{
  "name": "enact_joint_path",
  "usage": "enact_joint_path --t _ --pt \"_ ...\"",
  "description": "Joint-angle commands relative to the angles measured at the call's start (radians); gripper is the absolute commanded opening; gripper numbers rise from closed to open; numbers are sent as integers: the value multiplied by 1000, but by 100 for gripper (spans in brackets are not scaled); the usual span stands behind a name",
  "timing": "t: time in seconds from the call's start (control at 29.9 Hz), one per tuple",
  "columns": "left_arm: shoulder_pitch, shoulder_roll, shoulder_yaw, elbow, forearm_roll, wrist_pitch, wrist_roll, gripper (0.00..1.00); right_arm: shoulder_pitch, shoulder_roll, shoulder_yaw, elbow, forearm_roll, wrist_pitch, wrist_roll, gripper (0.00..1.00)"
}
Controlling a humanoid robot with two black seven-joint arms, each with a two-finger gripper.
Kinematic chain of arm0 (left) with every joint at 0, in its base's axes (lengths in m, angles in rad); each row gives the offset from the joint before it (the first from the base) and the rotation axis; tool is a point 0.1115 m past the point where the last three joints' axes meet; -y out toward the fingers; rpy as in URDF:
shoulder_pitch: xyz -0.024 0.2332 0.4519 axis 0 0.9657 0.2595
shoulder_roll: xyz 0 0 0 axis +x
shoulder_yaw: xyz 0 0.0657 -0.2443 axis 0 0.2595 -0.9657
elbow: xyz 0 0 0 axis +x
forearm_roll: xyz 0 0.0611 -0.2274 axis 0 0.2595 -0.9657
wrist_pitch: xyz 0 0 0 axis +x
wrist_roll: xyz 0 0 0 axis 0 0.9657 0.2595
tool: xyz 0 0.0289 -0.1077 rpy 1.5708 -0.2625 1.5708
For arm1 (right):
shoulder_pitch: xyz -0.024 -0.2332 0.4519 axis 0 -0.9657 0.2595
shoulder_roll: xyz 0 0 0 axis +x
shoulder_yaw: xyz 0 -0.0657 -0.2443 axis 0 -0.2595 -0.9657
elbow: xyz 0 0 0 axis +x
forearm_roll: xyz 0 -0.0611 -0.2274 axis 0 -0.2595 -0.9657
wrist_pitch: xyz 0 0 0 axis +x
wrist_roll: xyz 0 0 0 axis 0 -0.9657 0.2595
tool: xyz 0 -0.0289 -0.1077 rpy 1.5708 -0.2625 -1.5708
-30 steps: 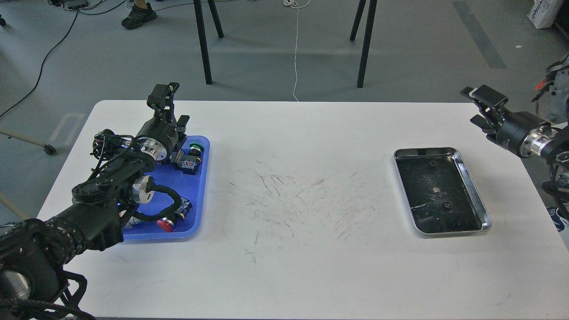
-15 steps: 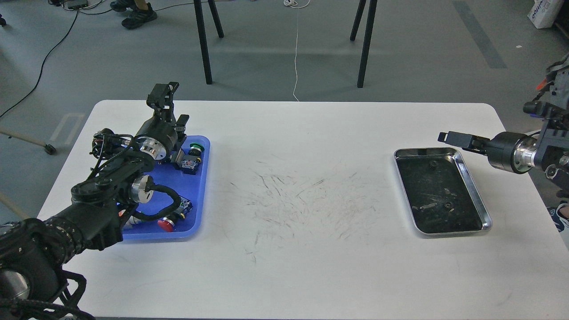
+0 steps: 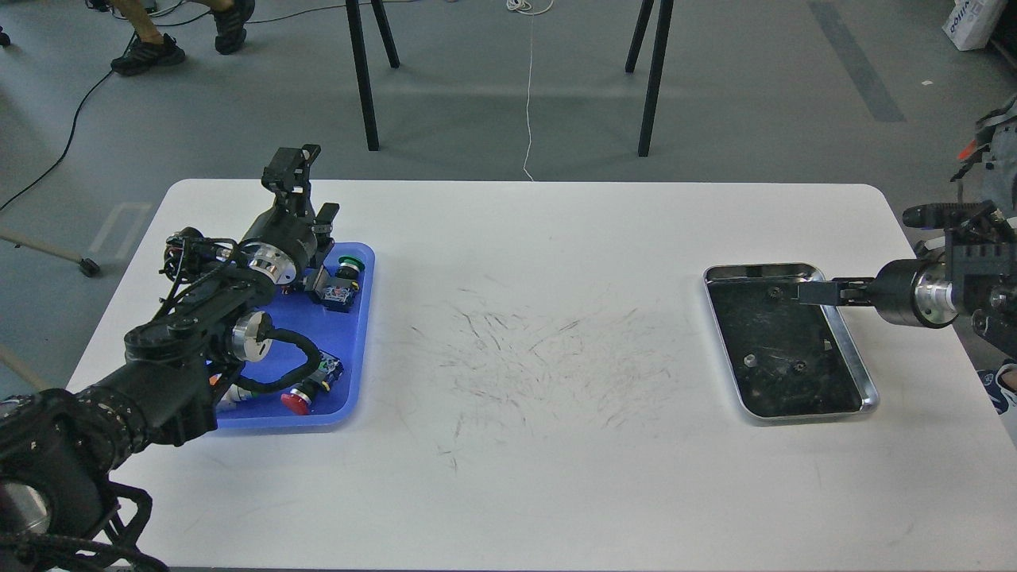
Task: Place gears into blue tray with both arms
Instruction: 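Reach the right gripper down into the metal tray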
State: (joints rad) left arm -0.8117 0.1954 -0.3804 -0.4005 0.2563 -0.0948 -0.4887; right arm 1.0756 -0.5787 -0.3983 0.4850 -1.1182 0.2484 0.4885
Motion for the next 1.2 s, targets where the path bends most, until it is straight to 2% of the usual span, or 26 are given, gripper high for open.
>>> enact_joint_path --t 0.0,0.6,0.74,1.17 --pt "0 2 0 0 0 0 0 100 1 23 9 -46 8 0 0 99" --pt "5 4 0 0 0 0 0 100 10 103 -8 -77 -3 2 0 99" --pt "5 4 0 0 0 0 0 100 9 128 -69 -78 -2 2 0 99" --pt "6 1 0 0 0 0 0 100 -13 152 -103 -94 -2 -11 0 91"
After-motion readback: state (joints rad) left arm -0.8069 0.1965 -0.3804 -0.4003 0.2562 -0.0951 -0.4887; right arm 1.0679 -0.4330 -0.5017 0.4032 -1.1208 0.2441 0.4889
